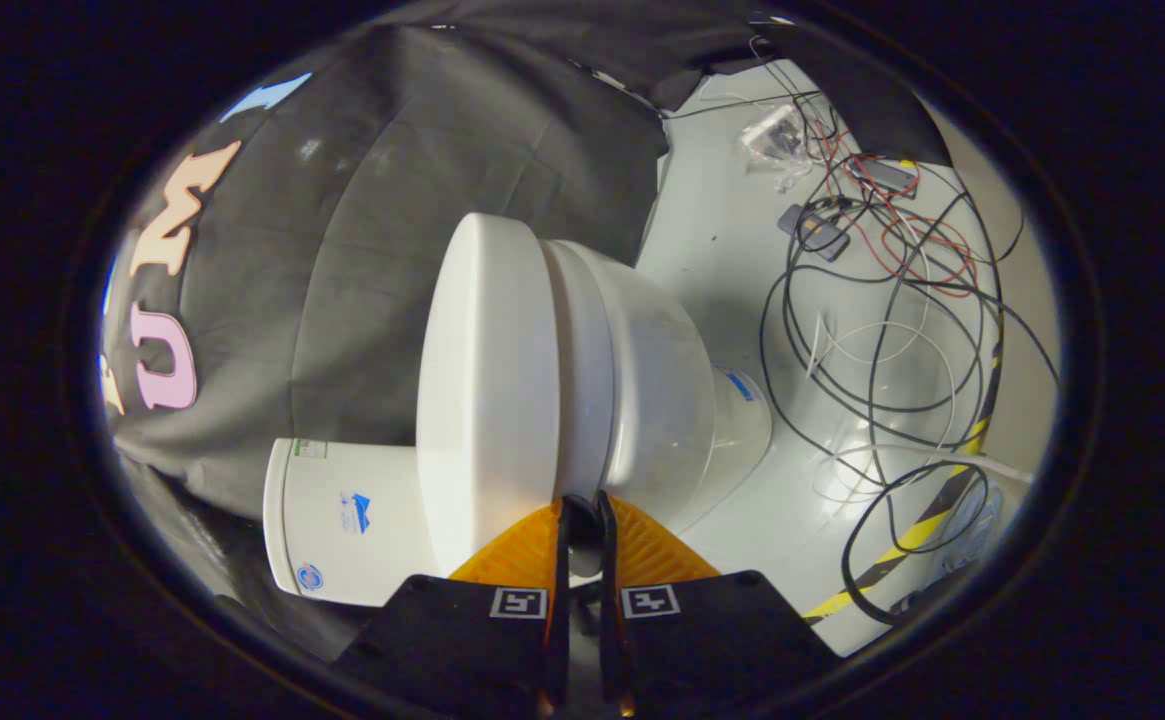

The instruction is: Open the toilet lid.

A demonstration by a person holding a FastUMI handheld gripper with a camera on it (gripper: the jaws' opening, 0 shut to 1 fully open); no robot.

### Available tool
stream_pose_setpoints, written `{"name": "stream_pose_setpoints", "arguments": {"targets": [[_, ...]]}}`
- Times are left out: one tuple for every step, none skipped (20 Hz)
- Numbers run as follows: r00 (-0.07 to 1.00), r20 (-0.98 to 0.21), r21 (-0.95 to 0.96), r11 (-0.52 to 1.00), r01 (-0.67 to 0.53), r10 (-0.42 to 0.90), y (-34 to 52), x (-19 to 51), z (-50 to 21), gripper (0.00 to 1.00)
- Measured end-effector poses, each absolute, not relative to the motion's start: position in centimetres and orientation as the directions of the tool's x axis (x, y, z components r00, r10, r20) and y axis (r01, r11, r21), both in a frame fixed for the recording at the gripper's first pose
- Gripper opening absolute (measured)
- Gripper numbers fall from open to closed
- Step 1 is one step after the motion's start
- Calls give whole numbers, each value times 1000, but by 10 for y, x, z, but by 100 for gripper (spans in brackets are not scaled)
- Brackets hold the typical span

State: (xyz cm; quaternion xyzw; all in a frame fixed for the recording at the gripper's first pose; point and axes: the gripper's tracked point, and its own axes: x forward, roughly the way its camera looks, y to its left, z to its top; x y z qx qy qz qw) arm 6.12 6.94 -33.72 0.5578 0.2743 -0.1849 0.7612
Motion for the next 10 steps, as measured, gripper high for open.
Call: {"name": "stream_pose_setpoints", "arguments": {"targets": [[775, -632, 734, 325, 596, 6, 68, 61, -337, 13], [764, -645, 713, 350, 607, -11, 68, 58, -334, 13], [750, -660, 684, 382, 622, -40, 66, 56, -332, 13], [741, -669, 661, 409, 629, -57, 66, 58, -331, 13], [742, -667, 654, 422, 628, -71, 66, 60, -327, 13], [747, -660, 657, 422, 625, -80, 67, 60, -317, 13], [761, -643, 667, 425, 612, -87, 69, 62, -307, 13], [766, -635, 664, 438, 606, -96, 68, 64, -299, 11], [775, -622, 666, 447, 597, -110, 68, 65, -290, 9], [782, -613, 668, 456, 588, -111, 71, 66, -284, 7]]}}
